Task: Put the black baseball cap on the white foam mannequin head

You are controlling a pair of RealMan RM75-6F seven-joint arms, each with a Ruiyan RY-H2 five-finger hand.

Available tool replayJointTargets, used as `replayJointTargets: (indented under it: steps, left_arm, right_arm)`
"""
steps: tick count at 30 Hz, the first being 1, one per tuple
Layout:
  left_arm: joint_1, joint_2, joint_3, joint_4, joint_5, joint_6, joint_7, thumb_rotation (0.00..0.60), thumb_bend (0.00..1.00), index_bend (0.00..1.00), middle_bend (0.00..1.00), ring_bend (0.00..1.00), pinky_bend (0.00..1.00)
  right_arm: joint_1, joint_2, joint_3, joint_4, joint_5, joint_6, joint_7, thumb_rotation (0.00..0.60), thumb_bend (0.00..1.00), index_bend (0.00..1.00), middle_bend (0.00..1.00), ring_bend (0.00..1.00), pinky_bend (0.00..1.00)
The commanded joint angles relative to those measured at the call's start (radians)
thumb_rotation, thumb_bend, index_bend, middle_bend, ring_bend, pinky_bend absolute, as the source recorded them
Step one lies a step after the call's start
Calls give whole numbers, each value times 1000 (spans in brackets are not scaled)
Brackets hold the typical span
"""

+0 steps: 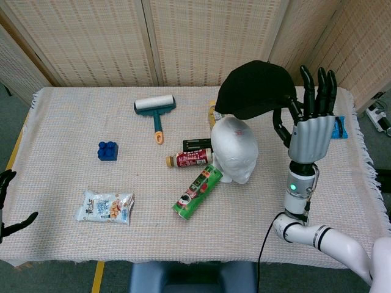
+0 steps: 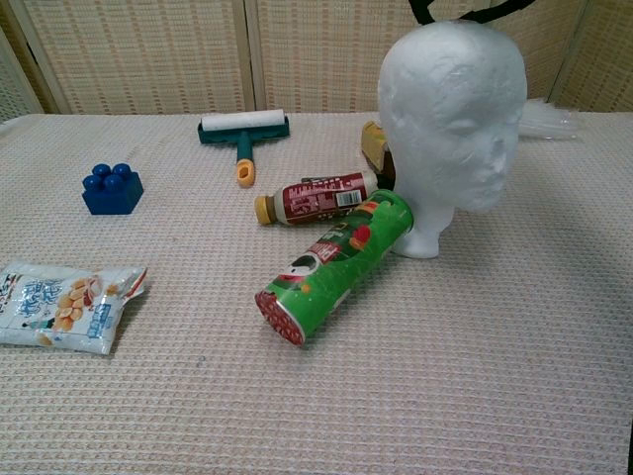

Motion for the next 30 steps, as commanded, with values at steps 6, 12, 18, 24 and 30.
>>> replayJointTargets:
  steps: [6, 12, 18, 24, 30]
  left_arm:
    - [2, 6, -2, -1, -2, 1, -9, 600, 78, 140, 140, 73, 190]
    - [3, 10, -3, -4, -4, 1, -14, 600, 79, 140, 140, 73, 190]
    - [1, 11, 5, -9, -1, -11, -11, 600, 78, 140, 141, 73, 190]
    - [5, 9, 9, -15, 13, 2, 2, 600, 78, 138, 142, 73, 190]
    - [7, 10, 14, -18, 16, -1, 4, 600, 78, 135, 144, 73, 190]
  right_arm:
    - [-12, -68, -87, 43, -47, 25, 13, 600, 429, 705, 111, 0, 0]
    - [-54, -86, -139, 63, -62, 49, 54, 600, 425, 706, 113, 0, 0]
    - [-114, -101, -228, 104, -110, 78, 88, 600, 425, 708, 118, 0, 0]
    - [-166, -130, -290, 159, -129, 91, 152, 600, 425, 709, 117, 0, 0]
    - [-208, -164, -328, 206, -136, 99, 208, 600, 423, 709, 121, 0, 0]
